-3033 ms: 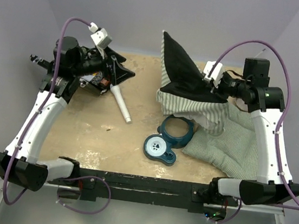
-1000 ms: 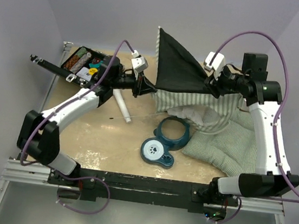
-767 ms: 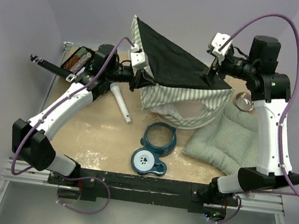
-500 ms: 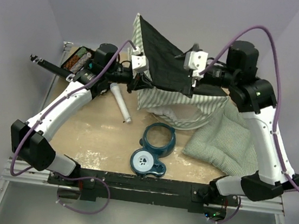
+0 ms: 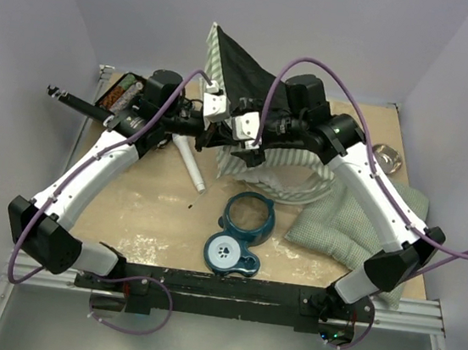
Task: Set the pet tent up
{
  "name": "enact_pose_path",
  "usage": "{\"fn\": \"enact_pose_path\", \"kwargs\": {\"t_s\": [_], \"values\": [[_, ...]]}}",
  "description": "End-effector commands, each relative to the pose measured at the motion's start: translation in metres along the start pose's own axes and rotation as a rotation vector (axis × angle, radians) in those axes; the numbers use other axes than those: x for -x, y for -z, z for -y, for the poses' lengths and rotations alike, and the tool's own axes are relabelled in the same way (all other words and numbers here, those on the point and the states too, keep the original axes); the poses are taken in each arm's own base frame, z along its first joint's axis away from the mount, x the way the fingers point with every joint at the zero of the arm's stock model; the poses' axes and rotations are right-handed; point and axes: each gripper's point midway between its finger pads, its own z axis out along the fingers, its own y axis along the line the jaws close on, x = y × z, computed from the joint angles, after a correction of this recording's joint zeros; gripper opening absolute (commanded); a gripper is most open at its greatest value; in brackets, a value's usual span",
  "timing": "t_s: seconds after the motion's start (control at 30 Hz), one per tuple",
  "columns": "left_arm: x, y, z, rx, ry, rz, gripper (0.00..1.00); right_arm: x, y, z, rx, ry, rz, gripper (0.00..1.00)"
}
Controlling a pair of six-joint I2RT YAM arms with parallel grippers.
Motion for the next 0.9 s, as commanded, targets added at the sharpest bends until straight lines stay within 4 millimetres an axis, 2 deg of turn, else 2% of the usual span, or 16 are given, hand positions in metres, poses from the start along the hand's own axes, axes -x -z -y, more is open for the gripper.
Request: {"fn": "enact_pose_path", "kwargs": {"t_s": [0.0, 0.17, 0.5, 0.57, 0.67, 0.77, 0.83, 0.87], "values": [[0.047, 0.017, 0.017, -0.031, -0.150, 0.098, 0.00, -0.020, -0.013, 0.004, 0.020, 0.077, -0.033, 0.86], [0.062, 0.026, 0.025, -0.028, -0.191, 0.127, 0.00, -0.049, -0.018, -0.011, 0.061, 0.065, -0.101, 0.71], [0.064, 0.035, 0.034, -0.036, -0.239, 0.111, 0.00, -0.055, -0.013, -0.009, 0.060, 0.022, -0.118, 0.29], [0.071, 0.037, 0.033, -0.021, -0.249, 0.125, 0.00, -0.057, -0.013, -0.009, 0.054, -0.008, -0.116, 0.20], [0.093, 0.042, 0.018, 0.074, -0.202, 0.174, 0.02, -0.054, -0.011, -0.003, 0.035, -0.045, -0.096, 0.01], [0.136, 0.061, -0.004, 0.240, -0.106, 0.296, 0.40, -0.047, -0.005, 0.006, 0.004, -0.101, -0.057, 0.00], [0.164, 0.080, -0.018, 0.325, -0.010, 0.374, 0.58, -0.047, 0.000, 0.012, -0.011, -0.150, -0.031, 0.00], [0.176, 0.091, -0.025, 0.358, 0.012, 0.400, 0.63, -0.047, 0.003, 0.014, -0.015, -0.179, -0.021, 0.00]]}}
